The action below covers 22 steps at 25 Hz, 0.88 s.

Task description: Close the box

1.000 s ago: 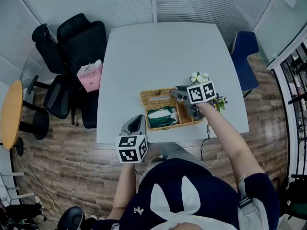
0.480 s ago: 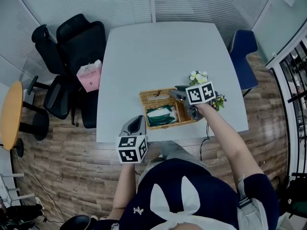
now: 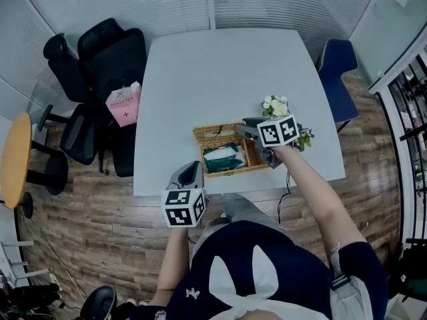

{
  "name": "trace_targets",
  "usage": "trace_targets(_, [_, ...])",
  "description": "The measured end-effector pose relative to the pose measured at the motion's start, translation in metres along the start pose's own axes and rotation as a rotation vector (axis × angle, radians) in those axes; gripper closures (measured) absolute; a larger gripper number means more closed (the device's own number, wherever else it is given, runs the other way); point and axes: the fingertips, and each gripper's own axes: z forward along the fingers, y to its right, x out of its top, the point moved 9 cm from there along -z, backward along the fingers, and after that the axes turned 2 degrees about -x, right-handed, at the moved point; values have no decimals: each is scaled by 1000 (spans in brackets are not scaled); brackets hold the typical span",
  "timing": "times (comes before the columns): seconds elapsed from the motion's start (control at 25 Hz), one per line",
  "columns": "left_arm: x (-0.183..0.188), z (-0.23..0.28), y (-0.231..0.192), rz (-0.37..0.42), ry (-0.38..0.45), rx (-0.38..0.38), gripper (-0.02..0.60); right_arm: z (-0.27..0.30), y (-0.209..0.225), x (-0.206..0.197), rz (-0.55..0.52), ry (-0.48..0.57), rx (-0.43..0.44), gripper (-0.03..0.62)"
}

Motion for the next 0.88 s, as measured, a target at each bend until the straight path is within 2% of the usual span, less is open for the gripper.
trace_targets(0.88, [-21,-14,13,-20,-10,7,558,-14,-17,-27,-137,3,1,424])
